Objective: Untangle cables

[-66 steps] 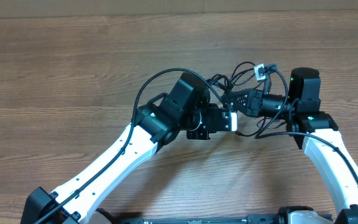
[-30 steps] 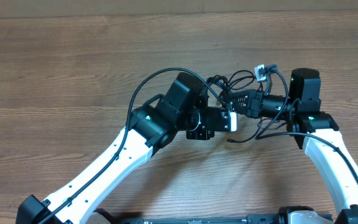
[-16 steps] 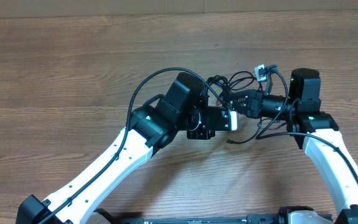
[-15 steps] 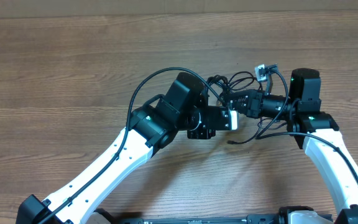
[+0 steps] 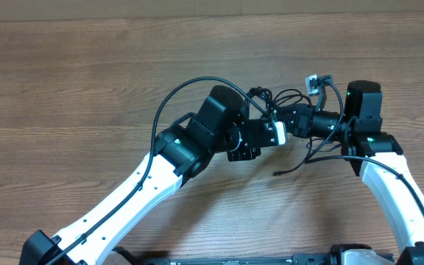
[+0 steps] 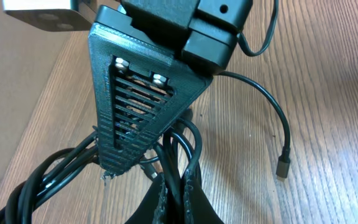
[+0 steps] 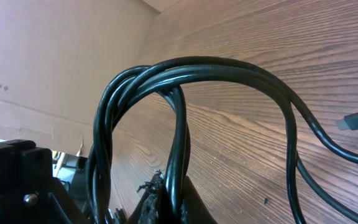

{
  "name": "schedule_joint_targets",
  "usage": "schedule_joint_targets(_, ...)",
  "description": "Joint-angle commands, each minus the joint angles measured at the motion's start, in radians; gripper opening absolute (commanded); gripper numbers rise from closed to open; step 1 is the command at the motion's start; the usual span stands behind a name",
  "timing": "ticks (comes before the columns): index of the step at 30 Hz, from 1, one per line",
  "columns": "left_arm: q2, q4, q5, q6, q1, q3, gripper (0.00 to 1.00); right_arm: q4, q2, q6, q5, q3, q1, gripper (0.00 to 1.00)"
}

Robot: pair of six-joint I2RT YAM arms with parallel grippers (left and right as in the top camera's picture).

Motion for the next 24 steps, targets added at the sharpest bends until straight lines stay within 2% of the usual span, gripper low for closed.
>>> schedule_joint_targets(1, -0.038, 0.051, -0.05, -0.051, 0.007, 0.024, 0.04, -0.007, -0.006, -0.03, -0.032, 0.026, 0.013, 0.04)
schedule_joint_targets(10, -0.038, 0.048, -0.047, -0.058, 0.006, 0.024, 0.04, -0.01, -0.006, -0.03, -0.032, 0.026, 0.013, 0.04)
schedule_joint_targets(16, -0.044, 0.094, -0.048, -0.142, 0.007, 0.024, 0.04, -0.026, -0.006, -0.052, -0.02, 0.026, 0.013, 0.04)
schedule_joint_targets(24, -0.083, 0.136, -0.05, -0.159, 0.007, 0.024, 0.04, -0.047, -0.006, -0.053, 0.002, 0.025, 0.013, 0.04)
